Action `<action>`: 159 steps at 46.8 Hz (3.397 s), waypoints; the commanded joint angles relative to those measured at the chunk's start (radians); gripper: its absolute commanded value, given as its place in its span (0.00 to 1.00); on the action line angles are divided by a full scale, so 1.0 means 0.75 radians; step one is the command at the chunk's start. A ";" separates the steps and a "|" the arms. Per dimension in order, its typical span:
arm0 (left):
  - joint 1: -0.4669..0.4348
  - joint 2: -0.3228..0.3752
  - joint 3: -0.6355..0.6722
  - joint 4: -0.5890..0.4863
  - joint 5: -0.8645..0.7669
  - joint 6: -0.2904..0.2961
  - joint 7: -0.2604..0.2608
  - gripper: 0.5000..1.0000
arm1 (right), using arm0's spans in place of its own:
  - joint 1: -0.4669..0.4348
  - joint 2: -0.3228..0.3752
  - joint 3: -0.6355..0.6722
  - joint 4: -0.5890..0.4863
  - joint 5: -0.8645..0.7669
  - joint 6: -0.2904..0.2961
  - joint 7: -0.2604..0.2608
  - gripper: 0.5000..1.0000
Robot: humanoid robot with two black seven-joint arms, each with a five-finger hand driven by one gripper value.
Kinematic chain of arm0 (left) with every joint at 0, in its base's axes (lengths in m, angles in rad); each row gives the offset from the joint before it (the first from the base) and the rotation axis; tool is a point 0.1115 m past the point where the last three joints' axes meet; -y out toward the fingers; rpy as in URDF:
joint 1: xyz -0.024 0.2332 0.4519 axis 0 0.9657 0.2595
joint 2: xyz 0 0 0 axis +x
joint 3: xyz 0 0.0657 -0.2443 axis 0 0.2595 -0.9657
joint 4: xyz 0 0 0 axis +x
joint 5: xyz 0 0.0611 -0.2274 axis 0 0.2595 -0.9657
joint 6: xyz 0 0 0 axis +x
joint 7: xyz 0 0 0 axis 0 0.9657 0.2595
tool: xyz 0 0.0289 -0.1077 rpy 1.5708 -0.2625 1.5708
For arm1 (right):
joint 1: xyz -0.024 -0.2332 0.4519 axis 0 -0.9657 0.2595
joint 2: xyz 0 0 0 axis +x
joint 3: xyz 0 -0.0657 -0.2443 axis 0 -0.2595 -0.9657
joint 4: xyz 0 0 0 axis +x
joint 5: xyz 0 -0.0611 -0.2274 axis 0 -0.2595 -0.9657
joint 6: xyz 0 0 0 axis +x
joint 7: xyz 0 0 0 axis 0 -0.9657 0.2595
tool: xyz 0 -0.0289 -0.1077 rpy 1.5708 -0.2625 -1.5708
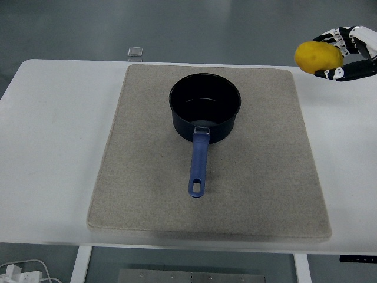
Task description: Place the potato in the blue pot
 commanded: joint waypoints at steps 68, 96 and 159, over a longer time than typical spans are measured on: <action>0.000 0.000 0.001 0.002 0.000 0.000 0.000 1.00 | -0.004 0.758 -0.167 -0.306 -0.026 -0.068 -0.064 0.00; 0.000 0.000 -0.001 0.000 0.000 0.000 0.002 1.00 | 0.003 0.758 -0.153 -0.306 -0.014 -0.119 -0.062 0.87; 0.000 0.000 -0.001 0.000 0.000 0.000 0.000 1.00 | -0.173 0.654 0.428 -0.367 0.483 -0.181 -0.066 0.87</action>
